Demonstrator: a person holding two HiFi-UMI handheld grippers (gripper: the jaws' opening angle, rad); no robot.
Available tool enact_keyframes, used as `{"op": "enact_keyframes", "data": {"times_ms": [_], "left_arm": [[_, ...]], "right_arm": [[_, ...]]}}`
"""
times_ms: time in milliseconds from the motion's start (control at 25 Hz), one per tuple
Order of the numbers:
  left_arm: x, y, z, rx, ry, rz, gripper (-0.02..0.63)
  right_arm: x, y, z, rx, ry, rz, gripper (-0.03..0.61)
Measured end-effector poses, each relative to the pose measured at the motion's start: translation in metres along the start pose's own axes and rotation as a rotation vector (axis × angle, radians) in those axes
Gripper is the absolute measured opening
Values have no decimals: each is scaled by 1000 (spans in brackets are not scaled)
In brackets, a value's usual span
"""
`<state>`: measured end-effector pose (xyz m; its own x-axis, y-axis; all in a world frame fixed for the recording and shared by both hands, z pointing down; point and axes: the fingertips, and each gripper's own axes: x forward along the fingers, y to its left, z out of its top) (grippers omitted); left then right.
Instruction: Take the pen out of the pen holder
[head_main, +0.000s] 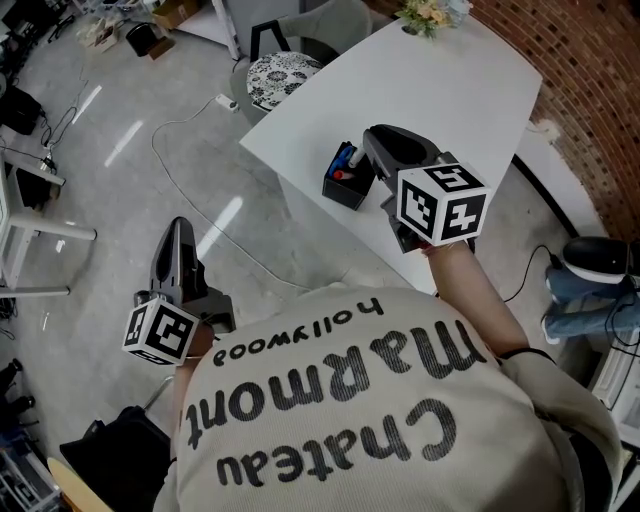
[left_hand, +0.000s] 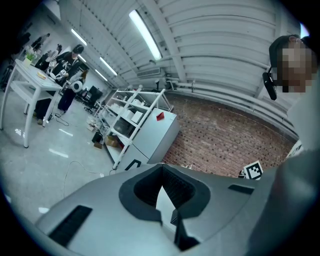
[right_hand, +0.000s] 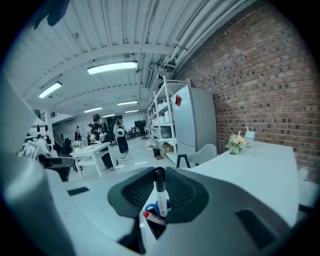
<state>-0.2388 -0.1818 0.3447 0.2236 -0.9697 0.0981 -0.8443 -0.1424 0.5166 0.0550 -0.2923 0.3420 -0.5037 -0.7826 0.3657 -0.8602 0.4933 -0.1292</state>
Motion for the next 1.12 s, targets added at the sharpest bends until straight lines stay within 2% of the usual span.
{"op": "enact_keyframes", "data": {"times_ms": [320,600,1120], "left_arm": [[-1,0,1,-3,-7,-3,0],[-4,1,1,-3,-5,11,0],[-22,9,1,-8,-37,50,0]], "right_arm": [[-3,23,27,42,-68,84,74],[0,45,24,50,-59,148,72],[11,86,11,-2,-15,255,72]]}}
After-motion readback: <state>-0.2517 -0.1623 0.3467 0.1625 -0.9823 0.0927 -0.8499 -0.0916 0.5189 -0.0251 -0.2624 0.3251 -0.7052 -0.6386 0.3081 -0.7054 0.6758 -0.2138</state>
